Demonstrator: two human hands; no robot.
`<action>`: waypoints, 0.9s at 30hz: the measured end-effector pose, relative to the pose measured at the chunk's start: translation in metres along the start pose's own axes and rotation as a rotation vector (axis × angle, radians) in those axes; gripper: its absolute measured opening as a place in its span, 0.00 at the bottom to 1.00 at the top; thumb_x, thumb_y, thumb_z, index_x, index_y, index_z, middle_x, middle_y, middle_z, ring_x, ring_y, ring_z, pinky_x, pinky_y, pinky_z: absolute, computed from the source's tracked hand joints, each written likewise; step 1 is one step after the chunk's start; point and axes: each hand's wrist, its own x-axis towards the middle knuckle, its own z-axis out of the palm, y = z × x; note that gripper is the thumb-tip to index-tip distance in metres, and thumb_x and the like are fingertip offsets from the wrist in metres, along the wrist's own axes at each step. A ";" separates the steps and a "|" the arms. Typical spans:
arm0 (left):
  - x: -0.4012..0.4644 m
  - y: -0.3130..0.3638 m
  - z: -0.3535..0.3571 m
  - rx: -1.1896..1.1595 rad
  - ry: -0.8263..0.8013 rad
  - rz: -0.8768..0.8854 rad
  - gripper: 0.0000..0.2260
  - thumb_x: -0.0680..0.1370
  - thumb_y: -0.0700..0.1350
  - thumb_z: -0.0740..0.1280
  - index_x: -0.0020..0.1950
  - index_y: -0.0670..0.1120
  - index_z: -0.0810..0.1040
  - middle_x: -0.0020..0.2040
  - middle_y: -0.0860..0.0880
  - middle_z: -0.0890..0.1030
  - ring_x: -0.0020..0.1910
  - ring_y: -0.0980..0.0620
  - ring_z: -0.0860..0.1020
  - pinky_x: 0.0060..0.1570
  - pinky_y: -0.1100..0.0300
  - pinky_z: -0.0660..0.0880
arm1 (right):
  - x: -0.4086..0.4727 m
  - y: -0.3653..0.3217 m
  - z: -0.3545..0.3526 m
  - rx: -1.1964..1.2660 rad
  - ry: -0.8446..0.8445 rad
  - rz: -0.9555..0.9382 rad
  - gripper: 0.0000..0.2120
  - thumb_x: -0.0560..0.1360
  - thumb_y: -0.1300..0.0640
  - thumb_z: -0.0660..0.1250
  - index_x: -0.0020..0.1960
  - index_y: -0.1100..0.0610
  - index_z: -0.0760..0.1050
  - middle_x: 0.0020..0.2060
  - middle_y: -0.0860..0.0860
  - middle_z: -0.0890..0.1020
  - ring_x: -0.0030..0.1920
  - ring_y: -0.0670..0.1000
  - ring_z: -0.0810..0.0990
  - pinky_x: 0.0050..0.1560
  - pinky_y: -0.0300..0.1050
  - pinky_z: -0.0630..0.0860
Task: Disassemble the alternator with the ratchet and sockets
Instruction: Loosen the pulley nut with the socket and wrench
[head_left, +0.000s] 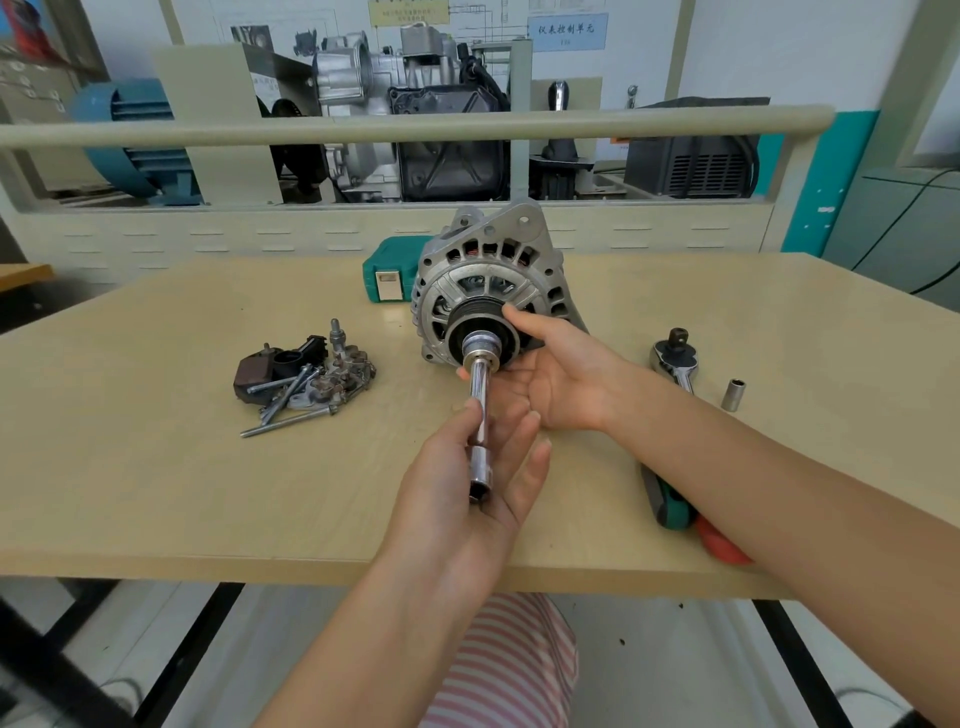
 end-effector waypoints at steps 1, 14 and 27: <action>-0.001 0.002 -0.001 -0.004 -0.005 -0.028 0.11 0.80 0.45 0.63 0.45 0.37 0.76 0.35 0.42 0.83 0.27 0.52 0.81 0.20 0.63 0.75 | 0.000 0.000 0.000 0.005 0.001 -0.002 0.26 0.76 0.48 0.64 0.64 0.66 0.70 0.50 0.60 0.80 0.46 0.55 0.81 0.51 0.44 0.77; 0.005 0.001 0.003 -0.007 -0.041 -0.002 0.03 0.75 0.35 0.66 0.43 0.36 0.75 0.31 0.43 0.77 0.26 0.54 0.78 0.20 0.68 0.73 | -0.002 0.000 0.001 -0.040 0.020 -0.004 0.26 0.76 0.47 0.64 0.63 0.66 0.71 0.52 0.60 0.80 0.52 0.55 0.79 0.55 0.45 0.75; 0.006 0.015 -0.005 -0.026 -0.038 -0.135 0.16 0.81 0.42 0.58 0.42 0.33 0.79 0.29 0.44 0.79 0.20 0.54 0.76 0.15 0.65 0.70 | -0.001 0.001 0.000 -0.095 0.046 0.003 0.25 0.75 0.46 0.64 0.62 0.65 0.72 0.54 0.59 0.80 0.49 0.54 0.79 0.41 0.43 0.75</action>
